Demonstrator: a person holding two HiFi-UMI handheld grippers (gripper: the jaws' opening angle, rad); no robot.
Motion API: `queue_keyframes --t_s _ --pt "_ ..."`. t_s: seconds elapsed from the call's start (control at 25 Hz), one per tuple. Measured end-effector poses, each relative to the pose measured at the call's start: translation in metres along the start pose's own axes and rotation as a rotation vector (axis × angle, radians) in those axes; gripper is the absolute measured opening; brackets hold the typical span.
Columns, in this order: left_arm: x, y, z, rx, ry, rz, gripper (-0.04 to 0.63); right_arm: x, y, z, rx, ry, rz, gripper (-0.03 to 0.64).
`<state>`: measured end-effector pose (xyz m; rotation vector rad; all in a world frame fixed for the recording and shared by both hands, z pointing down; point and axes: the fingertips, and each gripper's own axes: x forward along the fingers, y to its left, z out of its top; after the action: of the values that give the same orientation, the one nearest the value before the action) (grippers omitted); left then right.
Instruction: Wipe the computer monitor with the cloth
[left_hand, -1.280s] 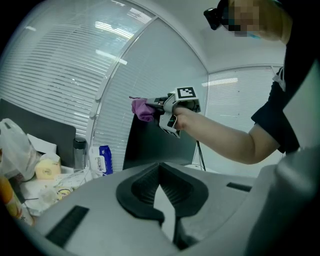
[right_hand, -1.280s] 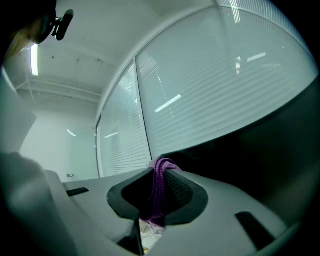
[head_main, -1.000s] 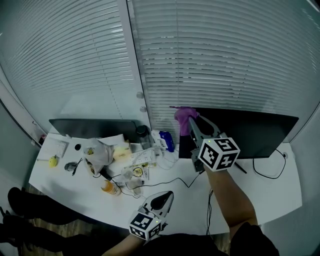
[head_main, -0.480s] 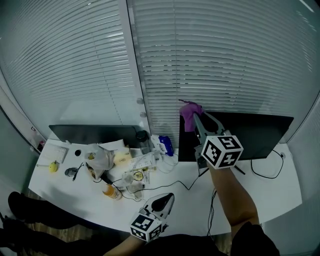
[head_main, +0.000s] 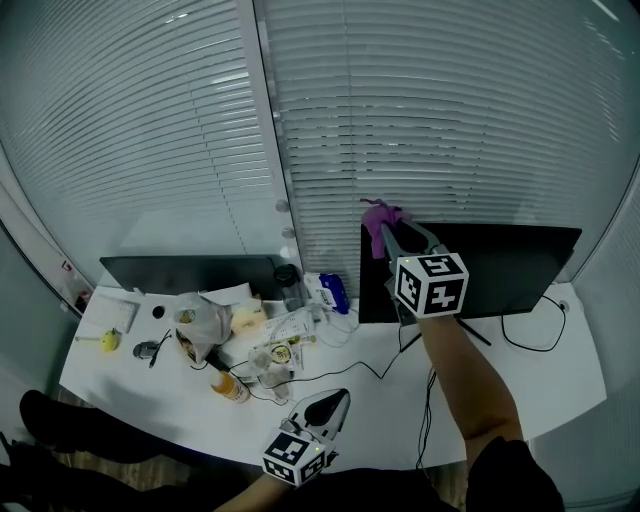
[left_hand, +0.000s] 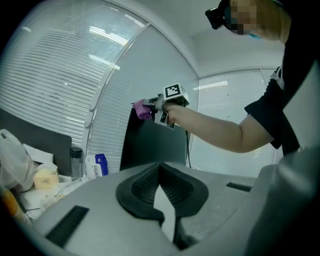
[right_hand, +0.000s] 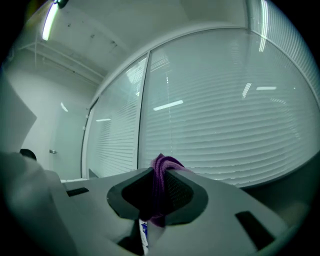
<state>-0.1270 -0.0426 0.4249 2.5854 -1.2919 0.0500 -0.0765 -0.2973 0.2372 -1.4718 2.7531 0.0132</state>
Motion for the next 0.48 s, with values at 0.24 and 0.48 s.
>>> queue_keyframes --t_s 0.24,0.48 --pt "-0.015 0.004 -0.002 0.003 -0.006 -0.005 0.005 0.003 -0.002 -0.008 -0.069 0.063 -0.059 0.077" --pt "-0.023 0.000 -0.003 0.019 0.001 -0.054 0.005 -0.001 -0.010 -0.012 -0.075 0.097 -0.113 0.077"
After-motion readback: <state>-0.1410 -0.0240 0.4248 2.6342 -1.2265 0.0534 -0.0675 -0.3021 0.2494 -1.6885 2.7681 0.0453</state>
